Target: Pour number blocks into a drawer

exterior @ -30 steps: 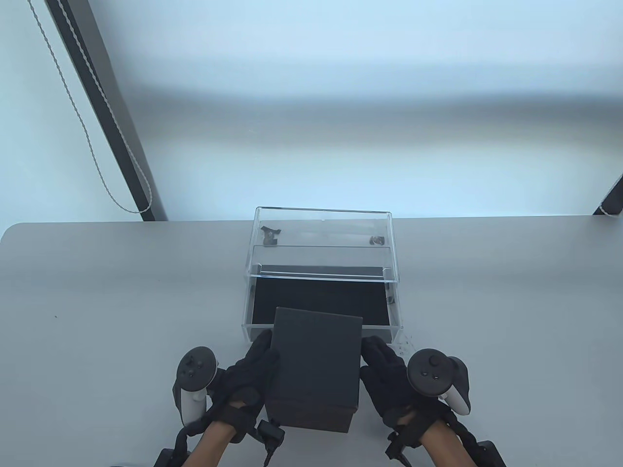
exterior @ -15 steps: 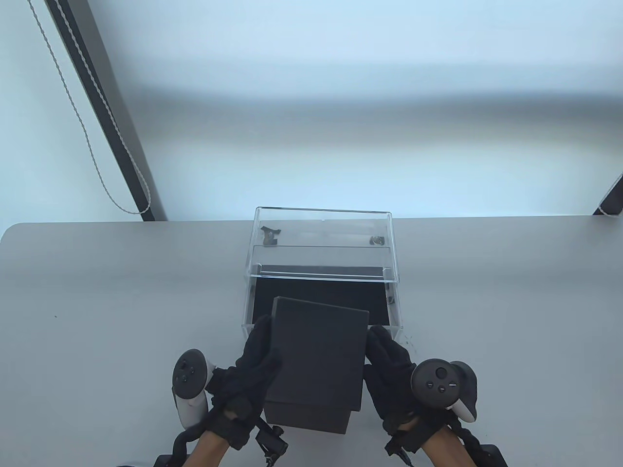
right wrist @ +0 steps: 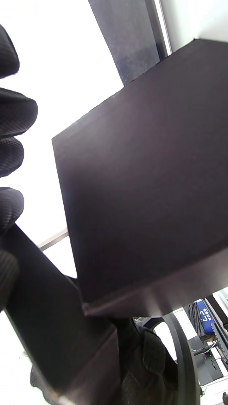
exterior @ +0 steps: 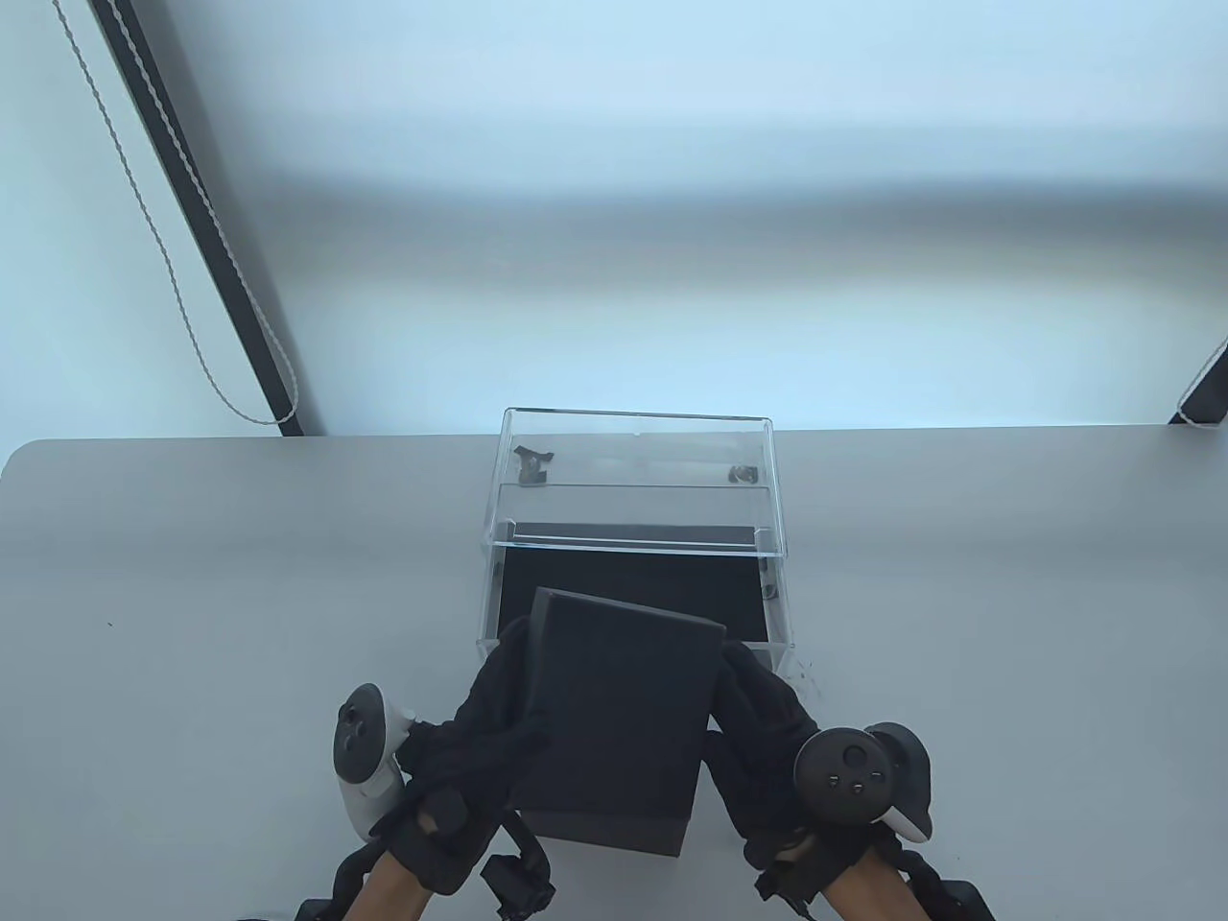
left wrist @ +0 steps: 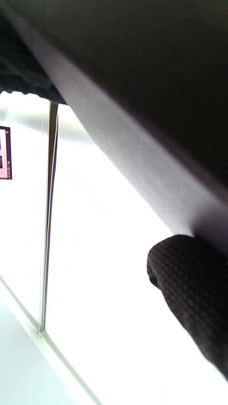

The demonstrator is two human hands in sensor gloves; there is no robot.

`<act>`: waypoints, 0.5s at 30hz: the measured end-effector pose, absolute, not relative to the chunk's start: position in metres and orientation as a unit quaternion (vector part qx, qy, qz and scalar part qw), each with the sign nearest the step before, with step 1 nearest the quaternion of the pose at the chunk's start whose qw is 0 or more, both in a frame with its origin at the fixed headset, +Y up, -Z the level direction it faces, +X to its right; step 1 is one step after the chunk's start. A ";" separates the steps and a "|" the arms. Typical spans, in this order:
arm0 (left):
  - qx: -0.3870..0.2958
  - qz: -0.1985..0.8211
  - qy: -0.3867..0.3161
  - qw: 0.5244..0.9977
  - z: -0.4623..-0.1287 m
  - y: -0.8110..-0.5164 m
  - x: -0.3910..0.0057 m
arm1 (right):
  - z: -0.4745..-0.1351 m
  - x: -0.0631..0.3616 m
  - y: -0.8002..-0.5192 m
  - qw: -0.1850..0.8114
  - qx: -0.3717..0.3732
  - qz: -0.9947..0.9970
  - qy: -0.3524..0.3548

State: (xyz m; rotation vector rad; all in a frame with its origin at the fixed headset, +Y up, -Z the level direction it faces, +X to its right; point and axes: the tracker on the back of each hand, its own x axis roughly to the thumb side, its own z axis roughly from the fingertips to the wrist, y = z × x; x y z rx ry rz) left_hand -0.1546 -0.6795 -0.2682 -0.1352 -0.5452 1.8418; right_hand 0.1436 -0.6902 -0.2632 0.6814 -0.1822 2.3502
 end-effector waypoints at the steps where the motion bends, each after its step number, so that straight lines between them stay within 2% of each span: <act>1: -0.065 0.797 -0.235 0.553 -0.269 -0.680 -0.154 | -0.263 0.143 -0.690 0.336 0.262 0.902 -0.070; 4: -0.074 0.817 -0.235 0.521 -0.268 -0.682 -0.152 | -0.263 0.142 -0.690 0.333 0.264 0.903 -0.068; 10: -0.065 0.821 -0.225 0.520 -0.269 -0.681 -0.156 | -0.263 0.142 -0.691 0.332 0.263 0.904 -0.065; 15: -0.031 0.828 -0.213 0.518 -0.271 -0.673 -0.171 | -0.264 0.144 -0.692 0.329 0.256 0.907 -0.061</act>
